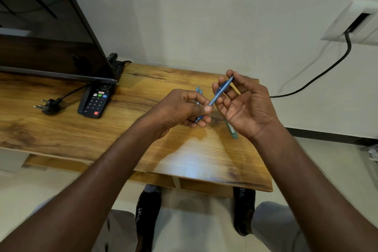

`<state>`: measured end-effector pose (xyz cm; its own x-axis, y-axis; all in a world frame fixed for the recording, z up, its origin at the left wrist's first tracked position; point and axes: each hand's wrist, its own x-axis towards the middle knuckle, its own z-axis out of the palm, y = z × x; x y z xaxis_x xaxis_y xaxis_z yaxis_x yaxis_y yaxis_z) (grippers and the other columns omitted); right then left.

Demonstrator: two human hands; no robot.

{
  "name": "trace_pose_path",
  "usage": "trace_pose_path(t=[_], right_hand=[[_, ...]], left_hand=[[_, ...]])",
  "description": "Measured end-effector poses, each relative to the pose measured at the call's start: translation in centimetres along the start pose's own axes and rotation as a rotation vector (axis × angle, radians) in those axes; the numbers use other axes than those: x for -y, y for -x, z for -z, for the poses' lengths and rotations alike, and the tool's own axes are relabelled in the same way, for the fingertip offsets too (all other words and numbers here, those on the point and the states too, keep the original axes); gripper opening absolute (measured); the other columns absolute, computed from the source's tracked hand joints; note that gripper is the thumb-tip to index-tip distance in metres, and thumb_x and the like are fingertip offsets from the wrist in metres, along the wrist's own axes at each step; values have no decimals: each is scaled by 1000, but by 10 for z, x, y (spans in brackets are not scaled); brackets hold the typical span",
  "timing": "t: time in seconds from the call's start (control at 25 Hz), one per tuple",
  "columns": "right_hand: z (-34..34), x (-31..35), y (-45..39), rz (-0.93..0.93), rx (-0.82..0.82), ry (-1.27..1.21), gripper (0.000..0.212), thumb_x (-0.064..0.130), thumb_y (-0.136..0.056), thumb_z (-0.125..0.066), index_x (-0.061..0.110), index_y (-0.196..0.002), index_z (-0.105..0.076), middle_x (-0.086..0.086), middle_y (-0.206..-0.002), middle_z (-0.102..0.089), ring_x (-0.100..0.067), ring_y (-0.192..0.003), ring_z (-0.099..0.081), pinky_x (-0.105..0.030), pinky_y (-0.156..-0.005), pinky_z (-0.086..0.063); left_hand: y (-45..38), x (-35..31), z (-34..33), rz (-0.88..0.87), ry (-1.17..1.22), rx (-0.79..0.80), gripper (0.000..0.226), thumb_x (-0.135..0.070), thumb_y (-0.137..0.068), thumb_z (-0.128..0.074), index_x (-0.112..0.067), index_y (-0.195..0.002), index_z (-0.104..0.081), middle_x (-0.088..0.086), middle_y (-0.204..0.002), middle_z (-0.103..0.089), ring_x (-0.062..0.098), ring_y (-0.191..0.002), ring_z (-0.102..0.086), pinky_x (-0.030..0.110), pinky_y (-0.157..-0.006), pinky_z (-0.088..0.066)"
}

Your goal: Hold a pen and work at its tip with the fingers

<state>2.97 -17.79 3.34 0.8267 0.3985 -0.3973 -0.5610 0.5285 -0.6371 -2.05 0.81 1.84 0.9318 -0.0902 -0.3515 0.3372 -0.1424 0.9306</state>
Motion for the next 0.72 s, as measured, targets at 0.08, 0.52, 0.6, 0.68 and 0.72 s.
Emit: trace_pose_path(t=[0.08,0.52,0.6,0.68,0.72], right_hand=[[0,0,1,-56,34,43,27,35,-100,-59,16,-111,-75,-4,-103,-74,-22,-99,-73,-38,-100,-42],[-11,-4,5,-6,125,218,58,63,-103,-45,13,-86,-68,-1,-67,-45,-21,-71,-55,-37,-69,-49],[-13,-5,8,-52,148,245,65,68,-100,-45,10,-83,-69,-3,-65,-44,-24,-69,-54,-37,-64,-46],[-10,-5,8,-52,140,260,67,71,-98,-46,10,-79,-65,-3,-63,-38,-24,-66,-52,-37,-63,-45],[-6,-6,7,-34,119,234,66,71,-98,-47,11,-77,-62,-2,-62,-35,-23,-65,-50,-37,-65,-45]], left_hand=[[-1,2,-3,-41,15,-33,16,-12,-95,-75,-2,-108,-74,20,-92,-80,27,-79,-74,39,-77,-58],[-5,6,-7,-88,-112,-63,27,-4,-83,-85,10,-100,-71,25,-89,-77,20,-70,-74,32,-68,-57],[-4,7,-8,-89,-78,-49,25,-2,-83,-84,11,-100,-71,26,-92,-77,24,-73,-75,34,-70,-57],[-4,6,-9,-80,-63,-16,24,-4,-86,-82,9,-102,-72,24,-95,-78,28,-79,-77,39,-77,-58],[-4,5,-8,-66,-70,3,24,-9,-88,-81,7,-103,-73,23,-97,-79,28,-82,-77,41,-80,-59]])
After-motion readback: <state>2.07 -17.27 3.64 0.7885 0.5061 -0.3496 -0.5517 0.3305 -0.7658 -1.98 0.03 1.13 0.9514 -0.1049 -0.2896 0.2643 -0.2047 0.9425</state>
